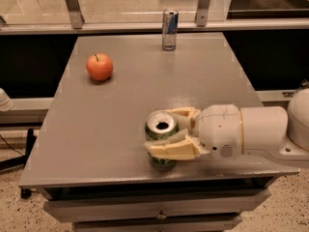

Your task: Move green can near apple

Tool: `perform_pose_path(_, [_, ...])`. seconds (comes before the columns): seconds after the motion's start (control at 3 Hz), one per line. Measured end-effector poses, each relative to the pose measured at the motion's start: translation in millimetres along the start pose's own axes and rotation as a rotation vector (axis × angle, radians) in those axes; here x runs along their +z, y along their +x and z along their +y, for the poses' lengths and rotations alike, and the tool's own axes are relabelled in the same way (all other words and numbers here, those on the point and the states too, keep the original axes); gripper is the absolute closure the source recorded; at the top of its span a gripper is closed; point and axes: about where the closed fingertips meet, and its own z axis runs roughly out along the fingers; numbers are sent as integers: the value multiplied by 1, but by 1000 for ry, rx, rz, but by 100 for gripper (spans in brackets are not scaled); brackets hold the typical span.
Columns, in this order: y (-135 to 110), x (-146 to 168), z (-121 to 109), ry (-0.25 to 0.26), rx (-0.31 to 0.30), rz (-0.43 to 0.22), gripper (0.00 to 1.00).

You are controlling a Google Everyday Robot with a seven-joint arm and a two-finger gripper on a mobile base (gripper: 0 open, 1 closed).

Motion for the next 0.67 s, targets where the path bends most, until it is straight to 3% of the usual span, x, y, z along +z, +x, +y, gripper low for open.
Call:
perform_pose_path(0.33, [-13,-30,-63,105,-39,41,100])
perform_pose_path(0.67, [-47,-69,-130,254,-56,75,100])
